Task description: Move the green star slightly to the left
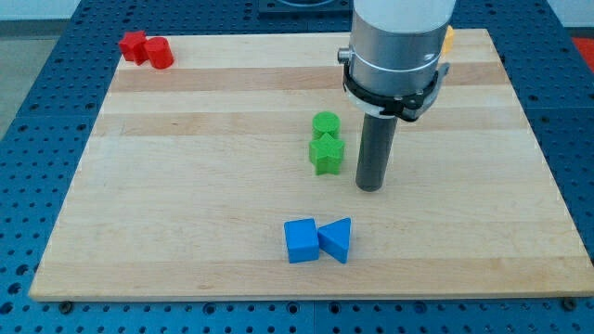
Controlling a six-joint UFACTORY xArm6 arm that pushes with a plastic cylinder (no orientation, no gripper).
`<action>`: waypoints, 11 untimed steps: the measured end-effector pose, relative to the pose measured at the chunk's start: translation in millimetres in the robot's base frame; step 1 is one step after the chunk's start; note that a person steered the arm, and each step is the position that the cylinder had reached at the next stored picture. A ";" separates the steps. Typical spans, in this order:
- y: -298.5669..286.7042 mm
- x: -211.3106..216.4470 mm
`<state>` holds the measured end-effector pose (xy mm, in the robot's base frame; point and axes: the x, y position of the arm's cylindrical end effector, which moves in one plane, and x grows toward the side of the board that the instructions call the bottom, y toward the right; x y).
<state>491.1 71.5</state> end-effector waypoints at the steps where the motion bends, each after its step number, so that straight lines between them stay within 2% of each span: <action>1: 10.2 -0.3; 3: 84.0 -71.7; 4: 86.3 -95.4; 6: 68.9 -91.6; 8: 66.3 -47.4; 9: 34.6 -23.1; 11: -60.7 -35.0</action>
